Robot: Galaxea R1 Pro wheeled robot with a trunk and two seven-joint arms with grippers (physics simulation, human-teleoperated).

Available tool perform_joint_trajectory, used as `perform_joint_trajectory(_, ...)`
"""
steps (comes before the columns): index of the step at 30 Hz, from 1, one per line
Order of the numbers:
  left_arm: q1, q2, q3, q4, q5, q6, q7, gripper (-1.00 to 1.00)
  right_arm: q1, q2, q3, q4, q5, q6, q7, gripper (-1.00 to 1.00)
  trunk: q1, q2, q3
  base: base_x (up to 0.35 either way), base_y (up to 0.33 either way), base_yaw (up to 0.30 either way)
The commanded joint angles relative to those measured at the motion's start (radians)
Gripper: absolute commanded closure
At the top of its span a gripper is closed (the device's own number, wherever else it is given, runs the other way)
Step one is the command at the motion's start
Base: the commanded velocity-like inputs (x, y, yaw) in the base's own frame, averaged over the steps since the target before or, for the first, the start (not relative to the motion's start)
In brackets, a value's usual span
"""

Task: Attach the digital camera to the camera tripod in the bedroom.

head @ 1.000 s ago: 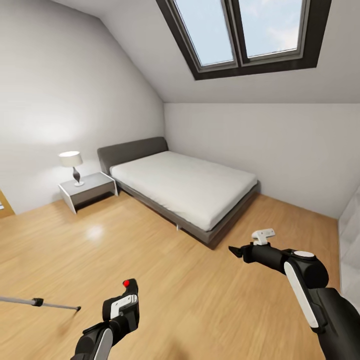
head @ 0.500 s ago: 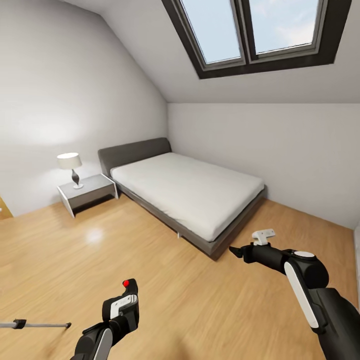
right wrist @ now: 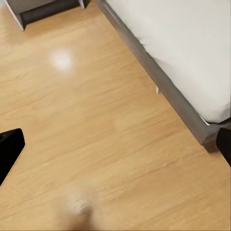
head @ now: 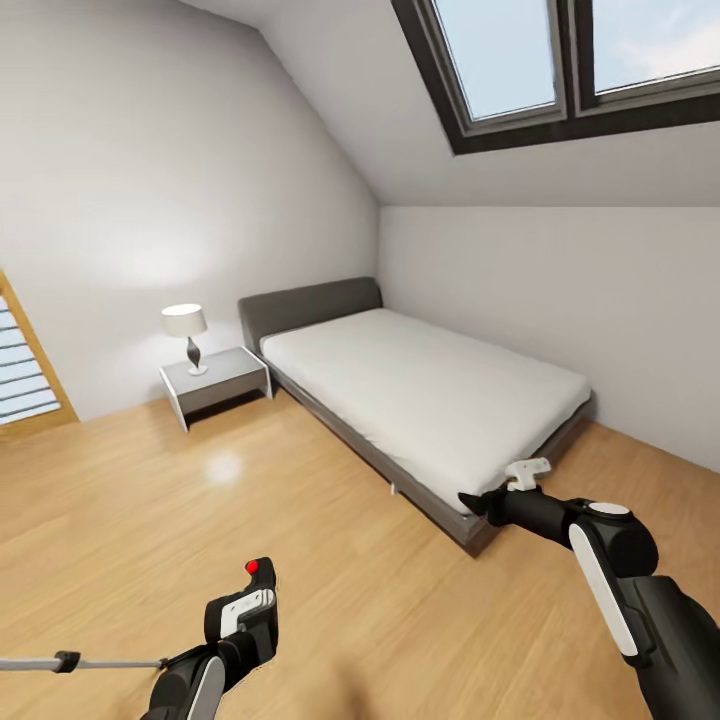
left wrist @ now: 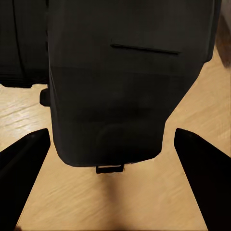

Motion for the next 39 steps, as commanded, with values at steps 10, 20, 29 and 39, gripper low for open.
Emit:
perform_joint_trajectory(10,-0.001,-0.004,-0.006,-0.015,0.013,-0.002,0.009,1.0,-0.001,-0.001,-0.001,-0.001,-0.009,0.006,-0.004,-1.0,-0.011,0.02,0.008,0.15,0.036,0.258)
perform_joint_trajectory(20,-0.007,-0.005,-0.011,-0.023,0.009,0.033,0.006,1.0,-0.001,-0.001,0.002,-0.001,-0.009,0.007,-0.004,-1.0,-0.049,0.09,0.04,0.012,0.002,0.173)
perform_joint_trajectory(29,-0.011,-0.003,-0.01,-0.089,0.002,0.087,0.04,1.0,-0.001,-0.002,0.002,-0.001,-0.009,0.012,-0.004,-1.0,-0.084,0.153,0.068,0.001,0.0,0.017)
perform_joint_trajectory(39,-0.011,-0.002,-0.008,-0.091,0.008,0.088,0.1,1.0,-0.001,-0.002,0.002,-0.001,-0.009,0.011,-0.004,-1.0,-0.122,0.223,0.099,0.0,0.0,0.002)
